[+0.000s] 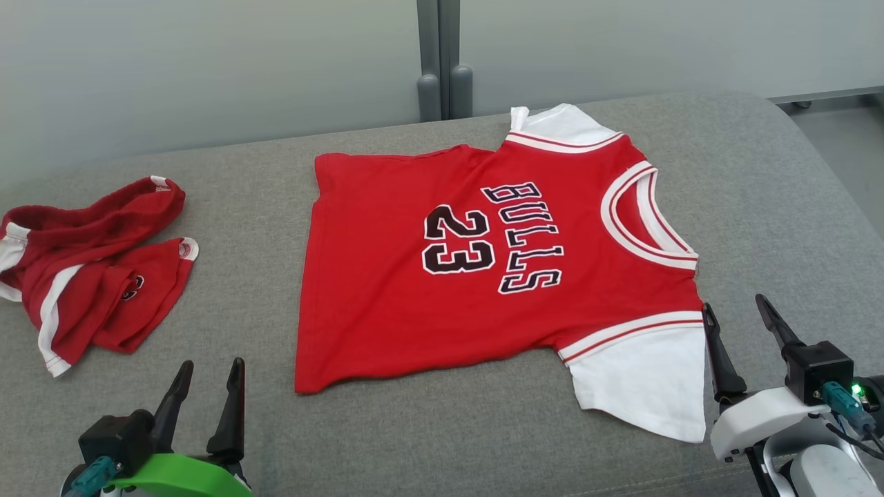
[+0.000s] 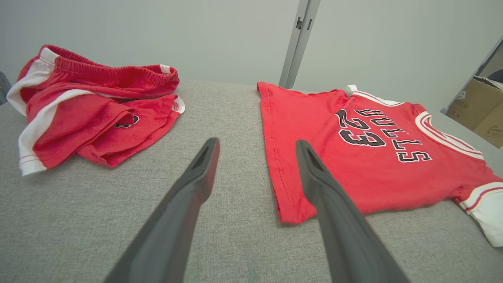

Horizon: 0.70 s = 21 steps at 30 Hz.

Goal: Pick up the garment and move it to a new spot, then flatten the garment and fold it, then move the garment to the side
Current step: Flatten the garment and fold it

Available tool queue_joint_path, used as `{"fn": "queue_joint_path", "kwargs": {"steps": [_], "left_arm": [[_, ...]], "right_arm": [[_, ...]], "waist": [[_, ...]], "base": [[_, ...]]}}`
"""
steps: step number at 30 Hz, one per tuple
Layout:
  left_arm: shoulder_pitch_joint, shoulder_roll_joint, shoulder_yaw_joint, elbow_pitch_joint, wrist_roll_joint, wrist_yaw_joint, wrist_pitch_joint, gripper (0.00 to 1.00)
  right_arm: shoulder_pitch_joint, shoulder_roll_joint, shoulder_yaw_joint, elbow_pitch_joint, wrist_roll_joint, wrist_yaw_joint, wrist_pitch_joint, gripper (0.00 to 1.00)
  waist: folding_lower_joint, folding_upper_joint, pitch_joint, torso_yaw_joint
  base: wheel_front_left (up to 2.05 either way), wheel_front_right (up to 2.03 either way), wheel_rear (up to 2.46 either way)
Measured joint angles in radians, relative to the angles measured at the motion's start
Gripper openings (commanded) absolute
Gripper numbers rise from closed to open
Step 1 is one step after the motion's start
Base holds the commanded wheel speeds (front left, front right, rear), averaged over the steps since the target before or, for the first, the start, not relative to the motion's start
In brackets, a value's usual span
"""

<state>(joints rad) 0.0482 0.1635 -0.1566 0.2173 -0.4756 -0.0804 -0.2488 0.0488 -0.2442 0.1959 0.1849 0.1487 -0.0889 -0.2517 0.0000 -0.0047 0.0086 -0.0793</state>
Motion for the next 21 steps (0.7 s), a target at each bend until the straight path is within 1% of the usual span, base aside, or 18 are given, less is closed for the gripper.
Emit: {"fn": "queue_joint_path", "kwargs": {"steps": [5, 8, 14, 17, 21], "left_arm": [[0.001, -0.011, 0.006, 0.0, 0.007, -0.005, 0.0, 1.0], [0.002, -0.016, 0.001, 0.008, 0.007, -0.009, 0.0, 1.0], [0.024, -0.029, -0.059, 0.033, 0.007, -0.021, 0.0, 1.0], [0.024, -0.033, -0.073, 0.033, 0.007, -0.023, 0.0, 1.0], [0.023, -0.036, -0.075, 0.033, 0.007, -0.025, 0.0, 1.0]], "right_arm": [[0.0, 0.002, -0.001, 0.002, -0.001, 0.001, 0.0, 1.0], [0.001, 0.011, 0.0, 0.021, 0.0, 0.012, 0.0, 1.0], [0.059, 0.019, 0.017, 0.109, 0.014, 0.039, 0.0, 1.0], [0.09, 0.02, 0.019, 0.153, 0.022, 0.045, 0.0, 1.0], [0.092, 0.024, 0.024, 0.184, 0.028, 0.053, 0.0, 1.0]], "waist": [[0.0, 0.0, -0.002, -0.001], [0.0, 0.0, -0.002, -0.001], [0.0, 0.0, 0.006, 0.001], [0.0, 0.0, 0.02, 0.0], [0.0, 0.0, 0.041, -0.002]], "base": [[0.0, 0.0, 0.0], [0.0, 0.0, 0.0], [0.0, 0.0, 0.0], [0.0, 0.0, 0.0], [0.0, 0.0, 0.0]]}}
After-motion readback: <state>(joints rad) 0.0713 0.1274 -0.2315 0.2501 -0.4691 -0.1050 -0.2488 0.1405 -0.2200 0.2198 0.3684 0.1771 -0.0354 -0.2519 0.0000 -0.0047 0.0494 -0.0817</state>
